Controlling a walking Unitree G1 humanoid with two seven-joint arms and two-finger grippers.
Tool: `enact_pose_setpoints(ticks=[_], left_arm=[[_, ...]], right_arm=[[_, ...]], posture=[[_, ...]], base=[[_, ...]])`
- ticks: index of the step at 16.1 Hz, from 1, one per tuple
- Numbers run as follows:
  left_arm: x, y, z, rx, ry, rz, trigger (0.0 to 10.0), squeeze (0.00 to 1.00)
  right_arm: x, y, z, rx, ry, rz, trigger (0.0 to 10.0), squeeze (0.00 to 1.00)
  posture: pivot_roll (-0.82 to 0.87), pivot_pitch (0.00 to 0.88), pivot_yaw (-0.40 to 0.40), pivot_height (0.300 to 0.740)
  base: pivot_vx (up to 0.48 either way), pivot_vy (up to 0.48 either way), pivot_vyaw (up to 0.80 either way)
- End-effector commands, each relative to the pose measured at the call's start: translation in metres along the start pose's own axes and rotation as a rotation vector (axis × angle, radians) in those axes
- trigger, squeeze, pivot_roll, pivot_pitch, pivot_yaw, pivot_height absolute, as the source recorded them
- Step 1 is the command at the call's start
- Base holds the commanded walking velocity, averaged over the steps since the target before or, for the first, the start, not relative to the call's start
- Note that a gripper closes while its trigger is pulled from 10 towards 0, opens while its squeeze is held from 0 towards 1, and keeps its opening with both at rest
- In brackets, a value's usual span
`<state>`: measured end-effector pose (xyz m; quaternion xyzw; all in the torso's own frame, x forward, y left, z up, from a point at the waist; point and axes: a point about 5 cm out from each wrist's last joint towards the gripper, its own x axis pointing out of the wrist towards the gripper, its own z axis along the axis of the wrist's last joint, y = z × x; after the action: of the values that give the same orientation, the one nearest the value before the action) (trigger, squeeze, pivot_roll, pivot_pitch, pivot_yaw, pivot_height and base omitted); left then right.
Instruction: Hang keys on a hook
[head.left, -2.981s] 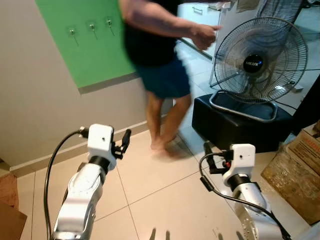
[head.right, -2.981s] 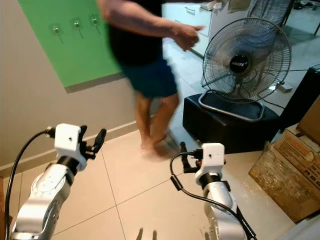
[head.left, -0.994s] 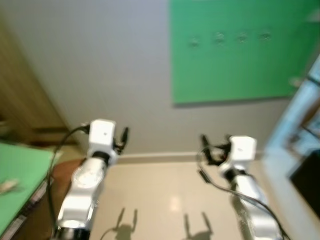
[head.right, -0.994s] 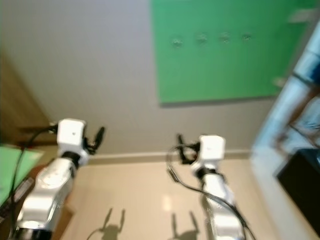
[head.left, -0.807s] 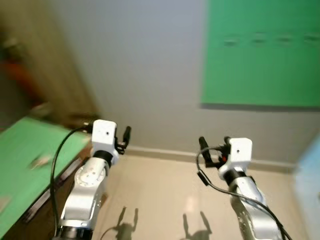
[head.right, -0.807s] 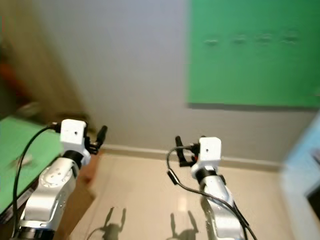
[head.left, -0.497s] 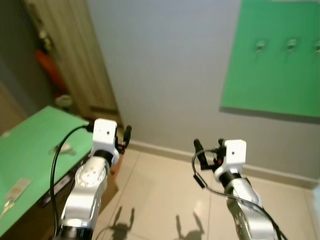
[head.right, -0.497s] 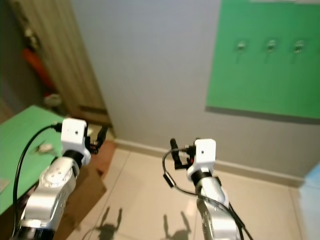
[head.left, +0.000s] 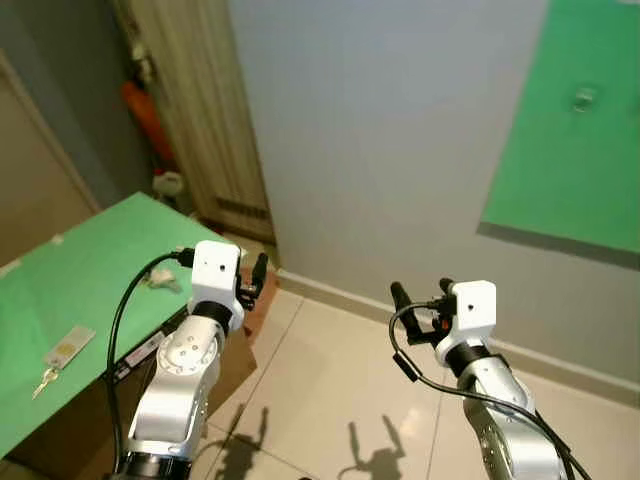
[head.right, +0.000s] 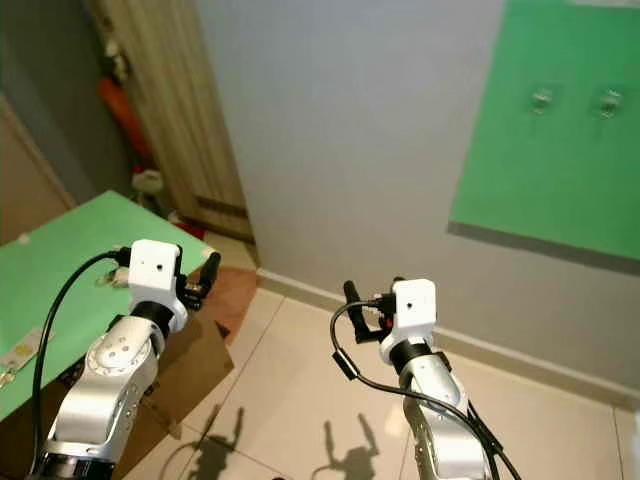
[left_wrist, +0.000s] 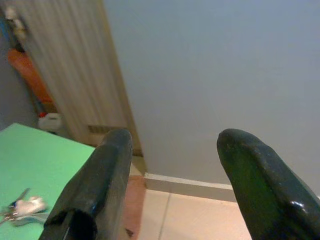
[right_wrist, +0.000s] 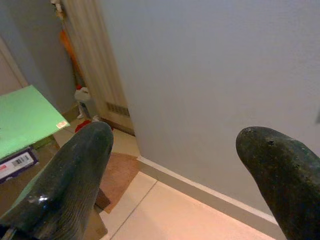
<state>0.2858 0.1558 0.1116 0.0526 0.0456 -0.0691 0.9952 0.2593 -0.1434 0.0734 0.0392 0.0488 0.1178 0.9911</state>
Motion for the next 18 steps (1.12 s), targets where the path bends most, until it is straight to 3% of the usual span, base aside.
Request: enact_pose_setpoints(ticks=[1, 15, 18], left_arm=[[-0.001, 0.002, 0.001, 0.016, -0.012, 0.012, 10.0, 0.00], [0.003, 0.010, -0.001, -0.001, 0.022, 0.073, 10.0, 0.00], [0.002, 0.002, 0.001, -0.003, 0.006, 0.038, 10.0, 0.00]], right_arm=[[0.001, 0.003, -0.004, 0.014, 0.016, 0.017, 10.0, 0.04], [0.012, 0.011, -0.002, -0.005, 0.002, 0.036, 10.0, 0.04], [0.009, 0.013, -0.008, -0.002, 0.017, 0.050, 10.0, 0.04]], posture=[[-0.04, 0.000, 0.067, 0.740], [-0.02, 0.000, 0.058, 0.740], [-0.02, 0.000, 0.057, 0.740]], base=[[0.000, 0.000, 0.55], [0.000, 0.000, 0.54], [0.000, 0.000, 0.55]])
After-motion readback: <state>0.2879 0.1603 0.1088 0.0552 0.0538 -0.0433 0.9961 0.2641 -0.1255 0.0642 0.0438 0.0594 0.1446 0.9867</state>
